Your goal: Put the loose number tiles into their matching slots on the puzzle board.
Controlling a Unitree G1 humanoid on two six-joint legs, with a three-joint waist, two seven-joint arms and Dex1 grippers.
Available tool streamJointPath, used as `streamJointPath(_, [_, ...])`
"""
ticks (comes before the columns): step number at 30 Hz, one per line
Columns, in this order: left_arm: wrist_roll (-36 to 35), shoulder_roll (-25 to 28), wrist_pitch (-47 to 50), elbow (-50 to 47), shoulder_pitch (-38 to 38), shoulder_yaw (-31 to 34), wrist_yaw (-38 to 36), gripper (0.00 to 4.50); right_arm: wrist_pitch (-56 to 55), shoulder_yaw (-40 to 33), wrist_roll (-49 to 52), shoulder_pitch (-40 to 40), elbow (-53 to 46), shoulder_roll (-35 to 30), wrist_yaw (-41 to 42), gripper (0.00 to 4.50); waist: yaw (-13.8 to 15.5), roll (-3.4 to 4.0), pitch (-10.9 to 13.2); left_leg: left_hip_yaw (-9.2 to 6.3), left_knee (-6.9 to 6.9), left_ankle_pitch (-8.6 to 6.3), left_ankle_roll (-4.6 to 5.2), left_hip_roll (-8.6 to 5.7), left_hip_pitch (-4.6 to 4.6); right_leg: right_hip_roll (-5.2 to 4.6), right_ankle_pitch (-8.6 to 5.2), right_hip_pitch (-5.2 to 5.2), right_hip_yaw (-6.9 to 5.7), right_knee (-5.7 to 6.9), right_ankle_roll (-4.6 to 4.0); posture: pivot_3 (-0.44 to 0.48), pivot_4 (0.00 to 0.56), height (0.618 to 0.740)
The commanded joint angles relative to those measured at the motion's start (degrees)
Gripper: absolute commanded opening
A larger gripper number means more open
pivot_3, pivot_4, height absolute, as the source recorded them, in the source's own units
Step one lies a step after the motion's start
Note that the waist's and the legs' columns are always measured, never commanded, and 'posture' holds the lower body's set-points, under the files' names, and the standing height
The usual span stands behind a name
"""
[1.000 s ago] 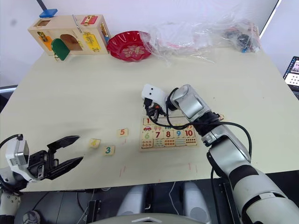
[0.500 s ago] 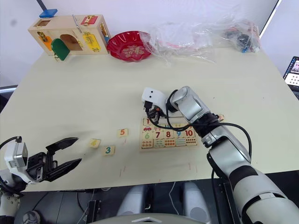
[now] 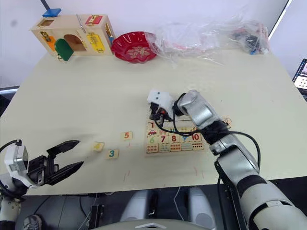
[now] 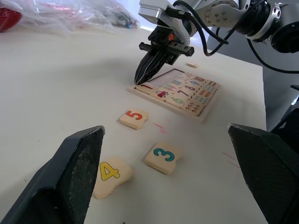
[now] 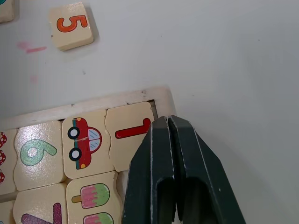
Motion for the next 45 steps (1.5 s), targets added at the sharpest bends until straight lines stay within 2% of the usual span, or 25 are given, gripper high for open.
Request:
streamJointPath(1, [-0.31,-1.49,1.85,-2.95,0.64,1.96,6.48,4.5,-5.66,-16.05,12.89,11.73,-18.39,-4.56,0.49,0.03,0.48,0.0,0.0,-0.11,-0.02,-0.01,0.01,-0.05,-0.02,-0.07,0.01,0.07,-0.02,-0.14,0.03,0.0,0.15,0.74])
streamJointPath(6, [0.18,-0.94,3.69,-3.13,1.89,2.34,8.73,4.5,-1.1,-23.99,22.37,25.06,-32.59,-11.92,1.73,0.03,0.29,0.01,0.01,-0.22,-0.05,-0.01,0.02,-0.03,0.03,-0.06,0.04,0.26,-0.15,-0.36,0.07,0.0,0.15,0.74])
streamJointPath(8, [0.38,-0.55,3.85,-2.52,2.22,2.72,8.78,4.5,-0.58,-26.38,24.23,29.52,-36.06,-14.97,1.41,0.54,0.05,0.03,0.02,-0.21,-0.05,-0.01,0.02,-0.01,0.06,-0.02,0.03,0.27,-0.13,-0.34,0.06,0.0,0.15,0.74])
streamJointPath(9, [0.55,-0.29,3.95,-2.22,2.53,2.87,8.7,4.5,-0.44,-29.69,26.16,33.54,-38.54,-16.69,1.4,0.85,0.03,0.03,0.01,-0.19,-0.06,-0.01,0.02,-0.01,0.06,-0.02,0.03,0.26,-0.1,-0.34,0.06,0.0,0.15,0.74])
streamJointPath(12, [0.93,0.17,3.92,-1.59,3.25,3.3,8.12,4.5,-1.67,-38.74,29.67,44.82,-43.9,-21.14,1.28,2.32,0.25,-0.02,-0.01,-0.22,-0.05,-0.01,0.02,-0.01,0.09,0.03,0.01,0.34,-0.14,-0.39,0.05,0.0,0.15,0.74])
streamJointPath(13, [1.07,0.28,3.85,-1.46,3.43,3.45,7.82,4.5,-2.04,-40.95,30.46,47.55,-44.95,-21.98,1.0,2.7,0.28,-0.01,-0.01,-0.2,-0.04,-0.01,0.02,-0.02,0.1,0.05,0.01,0.37,-0.15,-0.41,0.06,0.0,0.15,0.74])
streamJointPath(15, [1.63,1.11,3.41,0.27,3.73,3.8,6.69,4.5,-4.16,-48.03,31.75,55.96,-46.42,-23.43,1.6,3.74,0.5,-0.02,-0.02,-0.14,-0.04,-0.01,0.02,-0.03,0.09,0.04,0.01,0.37,-0.11,-0.43,0.07,0.0,0.15,0.74])
streamJointPath(17, [2.14,1.83,2.89,1.97,3.63,3.89,5.64,4.5,-5.54,-52.27,32.73,61.86,-47.32,-24.11,1.75,4.48,0.58,-0.03,-0.02,0.05,-0.02,-0.01,0.02,-0.04,0.12,0.08,0.0,0.41,-0.12,-0.44,0.08,0.0,0.15,0.74])
streamJointPath(24, [3.29,3.05,2.24,5.9,1.67,3.3,3.43,4.5,-9.52,-60.23,33.4,74.08,-45.12,-25.61,2.62,4.48,0.37,-0.08,-0.06,0.35,0.0,0.0,0.02,0.02,0.38,0.2,-0.08,0.52,0.14,-0.42,-0.04,0.0,0.15,0.74])
streamJointPath(32, [4.82,3.05,0.91,9.23,-0.54,2.52,1.61,4.5,-11.07,-59.73,33.71,75.24,-43.46,-26.8,2.17,4.48,0.38,-0.12,-0.08,0.41,-0.01,-0.01,0.02,0.02,0.37,0.2,-0.01,0.51,0.19,-0.43,0.06,0.0,0.15,0.74])
streamJointPath(39, [4.24,2.21,1.52,8.09,-2.31,1.99,1.47,4.5,-8.88,-56.92,34.43,69.7,-40.84,-31.3,2.4,4.48,0.38,-0.12,-0.09,0.44,0.0,-0.01,0.02,0.03,0.38,0.18,0.0,0.51,0.23,-0.42,0.07,0.0,0.15,0.74])
streamJointPath(44, [2.4,1.9,4.1,3.35,-4.87,0.07,0.63,4.5,-14.32,-48.47,25.63,59.17,-32.6,-39.27,3.72,4.48,0.41,-0.14,-0.1,0.44,0.0,-0.01,0.02,0.01,0.4,0.21,0.0,0.51,0.23,-0.41,0.07,0.0,0.15,0.74])
streamJointPath(45, [2.25,1.78,4.04,2.76,-5.53,-0.25,0.32,4.5,-15.73,-47.0,26.85,57.37,-30.66,-39.8,7.49,4.48,0.52,-0.14,-0.09,0.45,0.0,0.0,0.02,0.0,0.39,0.22,0.01,0.5,0.22,-0.4,0.07,0.0,0.15,0.74])
